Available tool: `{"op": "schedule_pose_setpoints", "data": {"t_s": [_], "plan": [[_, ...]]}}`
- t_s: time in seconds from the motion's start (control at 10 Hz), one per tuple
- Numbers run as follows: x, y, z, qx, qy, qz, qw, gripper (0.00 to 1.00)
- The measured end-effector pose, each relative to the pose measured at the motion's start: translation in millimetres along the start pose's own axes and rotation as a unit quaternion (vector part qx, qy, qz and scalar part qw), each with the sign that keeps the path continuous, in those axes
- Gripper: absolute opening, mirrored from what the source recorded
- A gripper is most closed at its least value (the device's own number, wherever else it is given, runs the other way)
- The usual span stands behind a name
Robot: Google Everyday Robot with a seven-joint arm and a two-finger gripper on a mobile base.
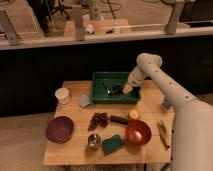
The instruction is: Wipe tray with brush
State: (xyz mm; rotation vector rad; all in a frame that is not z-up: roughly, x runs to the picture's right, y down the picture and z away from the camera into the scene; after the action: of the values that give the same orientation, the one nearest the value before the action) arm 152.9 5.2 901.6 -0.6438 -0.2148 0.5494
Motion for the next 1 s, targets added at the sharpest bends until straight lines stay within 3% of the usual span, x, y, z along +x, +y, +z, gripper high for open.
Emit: {"op": "schedule_pose_setpoints", "data": {"t_s": [0.2, 0.5, 1.0], "plan": [[12.6, -15.0, -6.6, 0.017, 0.004, 0.019, 0.9997, 0.05], [10.7, -34.6, -4.9, 0.037, 0.004, 0.035, 0.9987, 0.05], [-27.3, -34.5, 17.0, 0.024, -0.029, 0.029, 0.9989, 0.05]]}}
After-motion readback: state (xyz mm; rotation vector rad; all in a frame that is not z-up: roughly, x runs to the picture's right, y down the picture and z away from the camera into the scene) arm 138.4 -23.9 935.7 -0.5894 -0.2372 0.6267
